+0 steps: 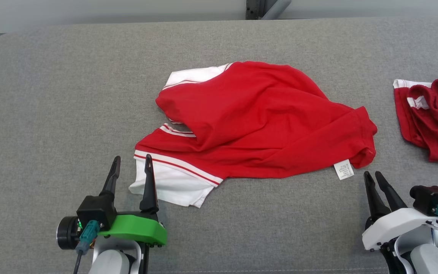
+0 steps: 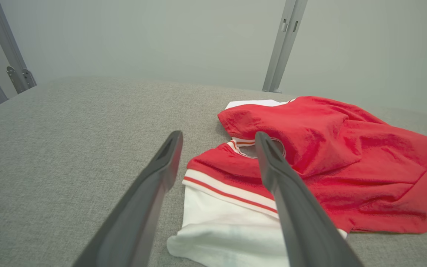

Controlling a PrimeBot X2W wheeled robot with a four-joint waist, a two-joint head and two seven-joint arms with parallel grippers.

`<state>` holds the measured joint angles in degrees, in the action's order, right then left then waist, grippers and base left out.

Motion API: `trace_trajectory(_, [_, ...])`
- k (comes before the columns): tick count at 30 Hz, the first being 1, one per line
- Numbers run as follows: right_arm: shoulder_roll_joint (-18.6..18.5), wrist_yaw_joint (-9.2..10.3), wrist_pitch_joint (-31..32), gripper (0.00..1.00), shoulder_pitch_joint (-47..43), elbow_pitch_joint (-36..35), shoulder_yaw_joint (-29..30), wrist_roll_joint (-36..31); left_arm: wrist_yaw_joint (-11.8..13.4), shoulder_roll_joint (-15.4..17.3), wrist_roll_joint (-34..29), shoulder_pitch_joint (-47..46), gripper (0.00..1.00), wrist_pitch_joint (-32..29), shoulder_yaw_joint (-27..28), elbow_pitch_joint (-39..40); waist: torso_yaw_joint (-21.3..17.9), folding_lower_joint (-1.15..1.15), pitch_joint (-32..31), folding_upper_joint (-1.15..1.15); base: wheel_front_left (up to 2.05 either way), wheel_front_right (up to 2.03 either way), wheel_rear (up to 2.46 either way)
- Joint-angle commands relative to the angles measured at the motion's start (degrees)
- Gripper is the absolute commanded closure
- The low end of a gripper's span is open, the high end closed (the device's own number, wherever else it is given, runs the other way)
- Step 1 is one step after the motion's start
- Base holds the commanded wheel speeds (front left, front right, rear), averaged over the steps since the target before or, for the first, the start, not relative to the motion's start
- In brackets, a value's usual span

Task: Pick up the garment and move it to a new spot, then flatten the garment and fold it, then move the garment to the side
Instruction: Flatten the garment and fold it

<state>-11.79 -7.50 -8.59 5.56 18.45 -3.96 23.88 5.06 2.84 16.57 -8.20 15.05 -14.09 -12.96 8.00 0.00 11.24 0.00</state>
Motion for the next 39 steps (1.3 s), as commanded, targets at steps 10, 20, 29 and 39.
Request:
trace_trajectory(10, [0.0,0.02,0.2,0.0,4.9,3.0,2.0,-2.9,-0.6,0.1,-1.2,0.1,0.0,0.2,-0.3,-0.5,0.5,0.0,0.0,0.0,0.0,0.0,0.0])
trace_trajectory(20, [-1.6,0.02,-0.7,0.96,10.5,13.1,0.6,-4.8,-0.5,0.1,-1.0,0.7,0.0,0.2,-0.3,-0.8,2.4,0.0,-0.4,0.0,0.0,0.0,0.0])
trace_trajectory(29, [-6.1,0.03,-1.2,1.0,15.6,12.8,-3.0,-6.3,-0.4,0.1,-1.0,1.5,0.0,0.2,-0.4,-1.2,1.5,0.0,-2.0,0.0,0.0,0.0,0.0])
trace_trajectory(39, [-13.5,0.03,1.4,1.0,17.6,4.2,-9.5,-8.0,-0.3,0.1,-1.1,2.4,0.0,0.2,-0.1,-1.3,0.0,0.0,-2.9,0.0,0.0,0.0,0.0])
